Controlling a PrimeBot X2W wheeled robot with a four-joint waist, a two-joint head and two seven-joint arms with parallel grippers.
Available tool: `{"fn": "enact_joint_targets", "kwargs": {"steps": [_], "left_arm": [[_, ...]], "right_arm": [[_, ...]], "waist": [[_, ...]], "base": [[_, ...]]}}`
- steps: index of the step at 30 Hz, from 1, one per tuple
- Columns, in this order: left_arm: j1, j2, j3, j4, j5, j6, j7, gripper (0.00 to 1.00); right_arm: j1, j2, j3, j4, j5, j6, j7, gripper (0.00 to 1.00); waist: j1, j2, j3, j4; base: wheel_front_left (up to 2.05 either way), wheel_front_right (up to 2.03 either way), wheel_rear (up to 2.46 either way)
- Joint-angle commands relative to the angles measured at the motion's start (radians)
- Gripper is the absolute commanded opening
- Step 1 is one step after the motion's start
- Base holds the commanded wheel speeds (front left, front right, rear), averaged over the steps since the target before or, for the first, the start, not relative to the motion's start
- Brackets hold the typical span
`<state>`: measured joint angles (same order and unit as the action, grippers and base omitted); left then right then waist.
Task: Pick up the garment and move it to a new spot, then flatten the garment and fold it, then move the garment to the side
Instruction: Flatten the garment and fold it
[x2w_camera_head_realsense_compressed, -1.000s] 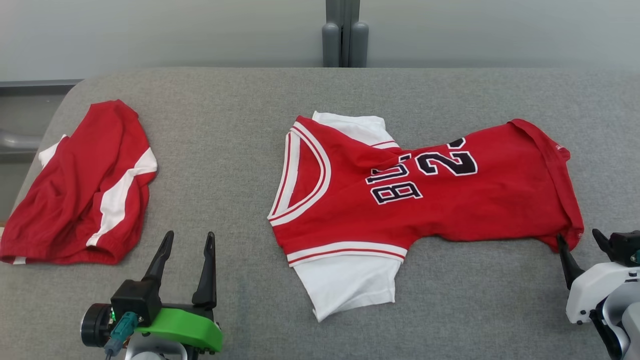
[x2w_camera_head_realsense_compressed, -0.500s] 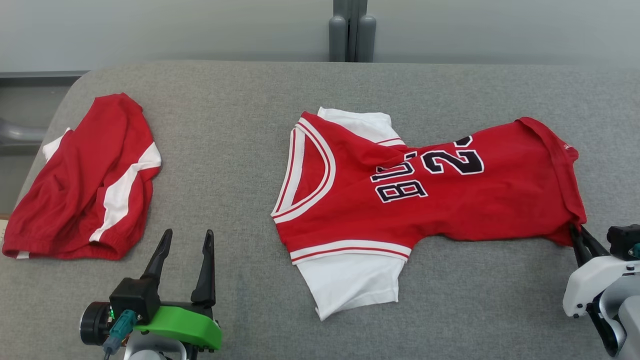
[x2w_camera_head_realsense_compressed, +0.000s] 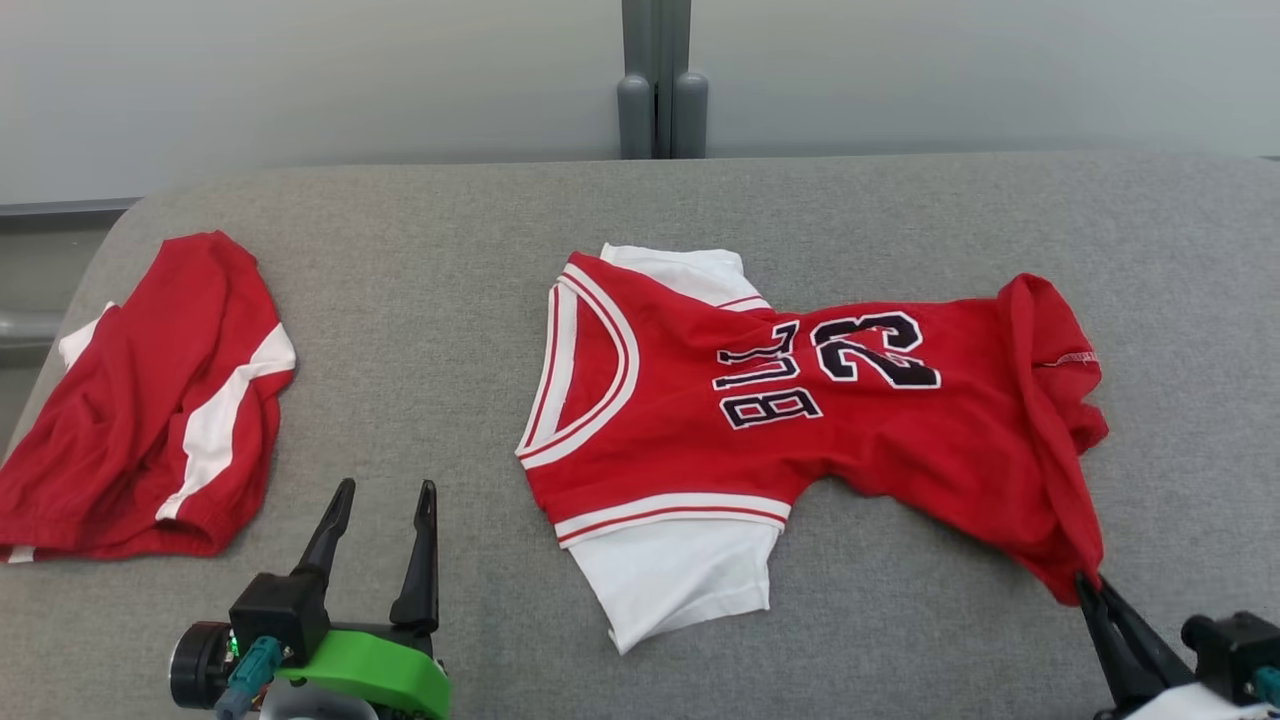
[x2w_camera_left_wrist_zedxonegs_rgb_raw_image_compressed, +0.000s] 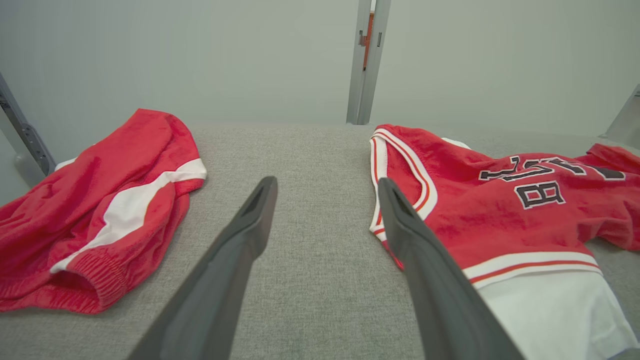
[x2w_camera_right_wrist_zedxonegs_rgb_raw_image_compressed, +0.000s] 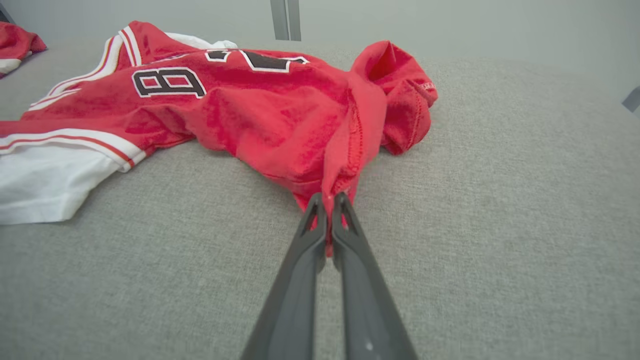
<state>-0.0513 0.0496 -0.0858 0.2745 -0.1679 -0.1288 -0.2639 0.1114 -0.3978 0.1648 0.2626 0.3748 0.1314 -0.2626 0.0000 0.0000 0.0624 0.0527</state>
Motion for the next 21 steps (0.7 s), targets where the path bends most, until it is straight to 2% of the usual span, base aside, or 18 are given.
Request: {"fn": "enact_joint_targets", "kwargs": {"steps": [1,4,8,9,10,21], "left_arm": [[0.010,0.002,0.000,-0.001,-0.001,-0.001,-0.001,1.00],[0.008,0.002,0.000,0.003,0.001,-0.001,-0.001,1.00],[0.008,0.002,-0.001,0.007,0.003,-0.001,-0.001,1.00],[0.010,0.002,-0.001,0.008,0.004,-0.001,-0.001,1.00],[0.013,0.002,0.000,0.009,0.004,-0.001,-0.001,1.00],[0.044,0.002,0.018,0.007,0.024,-0.002,0.000,1.00]], "right_arm": [[0.031,-0.004,-0.007,-0.008,0.014,-0.001,-0.003,0.00],[0.075,-0.015,0.016,-0.030,0.057,-0.001,-0.003,0.00],[0.101,-0.021,-0.001,-0.014,0.114,-0.002,-0.003,0.00],[0.096,-0.018,-0.014,-0.021,0.113,-0.002,-0.003,0.56],[0.095,-0.010,-0.020,-0.025,0.117,-0.002,-0.003,1.00],[0.063,0.048,-0.077,-0.098,0.059,-0.002,-0.003,1.00]], "waist": [[0.0000,0.0000,0.000,-0.007],[0.0000,0.0000,0.001,-0.015],[0.0000,0.0000,-0.002,-0.023],[0.0000,0.0000,-0.006,-0.025],[0.0000,0.0000,-0.010,-0.027],[0.0000,0.0000,-0.060,-0.034]], "base": [[0.00,0.00,0.00],[0.00,0.00,0.00],[0.00,0.00,0.00],[0.00,0.00,0.00],[0.00,0.00,0.00],[0.00,0.00,0.00]]}}
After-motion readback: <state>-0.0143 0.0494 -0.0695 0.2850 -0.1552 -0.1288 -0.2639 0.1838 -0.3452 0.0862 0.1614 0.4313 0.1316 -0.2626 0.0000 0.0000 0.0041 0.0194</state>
